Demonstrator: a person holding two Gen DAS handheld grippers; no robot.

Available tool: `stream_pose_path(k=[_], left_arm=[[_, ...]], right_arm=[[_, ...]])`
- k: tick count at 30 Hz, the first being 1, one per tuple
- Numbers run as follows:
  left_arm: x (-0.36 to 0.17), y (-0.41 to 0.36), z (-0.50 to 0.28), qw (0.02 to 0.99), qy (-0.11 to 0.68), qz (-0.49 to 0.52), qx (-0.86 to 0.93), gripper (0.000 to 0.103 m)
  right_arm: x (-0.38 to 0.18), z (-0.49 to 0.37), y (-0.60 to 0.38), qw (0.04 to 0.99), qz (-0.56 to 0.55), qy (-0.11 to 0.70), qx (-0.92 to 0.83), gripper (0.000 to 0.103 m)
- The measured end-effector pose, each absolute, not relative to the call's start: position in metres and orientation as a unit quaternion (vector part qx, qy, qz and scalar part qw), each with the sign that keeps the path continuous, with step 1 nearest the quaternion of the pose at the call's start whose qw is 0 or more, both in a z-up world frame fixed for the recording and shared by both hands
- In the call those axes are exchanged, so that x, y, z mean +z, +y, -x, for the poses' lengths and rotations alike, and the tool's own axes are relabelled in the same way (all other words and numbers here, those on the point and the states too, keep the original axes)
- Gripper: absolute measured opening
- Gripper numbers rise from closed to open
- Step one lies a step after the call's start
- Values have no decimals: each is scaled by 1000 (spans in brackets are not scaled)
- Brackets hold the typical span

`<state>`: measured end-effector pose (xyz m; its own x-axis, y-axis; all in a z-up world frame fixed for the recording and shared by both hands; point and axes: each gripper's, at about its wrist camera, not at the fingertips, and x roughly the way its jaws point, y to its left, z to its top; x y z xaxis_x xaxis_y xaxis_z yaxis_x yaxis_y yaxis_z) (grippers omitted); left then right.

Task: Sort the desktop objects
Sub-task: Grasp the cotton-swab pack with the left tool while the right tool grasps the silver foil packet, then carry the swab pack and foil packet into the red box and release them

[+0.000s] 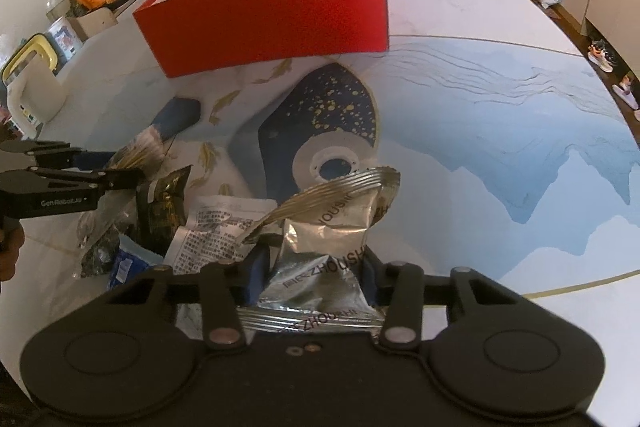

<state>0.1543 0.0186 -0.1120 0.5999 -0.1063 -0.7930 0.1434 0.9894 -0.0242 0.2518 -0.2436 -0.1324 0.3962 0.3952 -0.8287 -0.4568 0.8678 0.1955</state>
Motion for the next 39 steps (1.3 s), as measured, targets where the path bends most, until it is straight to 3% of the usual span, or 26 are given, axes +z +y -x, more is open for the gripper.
stream_pose_path(k=[19, 39], left_arm=[[-88, 18, -151, 897, 435, 2, -76, 35], [-5, 22, -182, 927, 367, -7, -74, 36]], right_arm=[[-100, -256, -241, 844, 41, 458, 275, 44], [-17, -328, -215, 838, 58, 414, 351, 44]])
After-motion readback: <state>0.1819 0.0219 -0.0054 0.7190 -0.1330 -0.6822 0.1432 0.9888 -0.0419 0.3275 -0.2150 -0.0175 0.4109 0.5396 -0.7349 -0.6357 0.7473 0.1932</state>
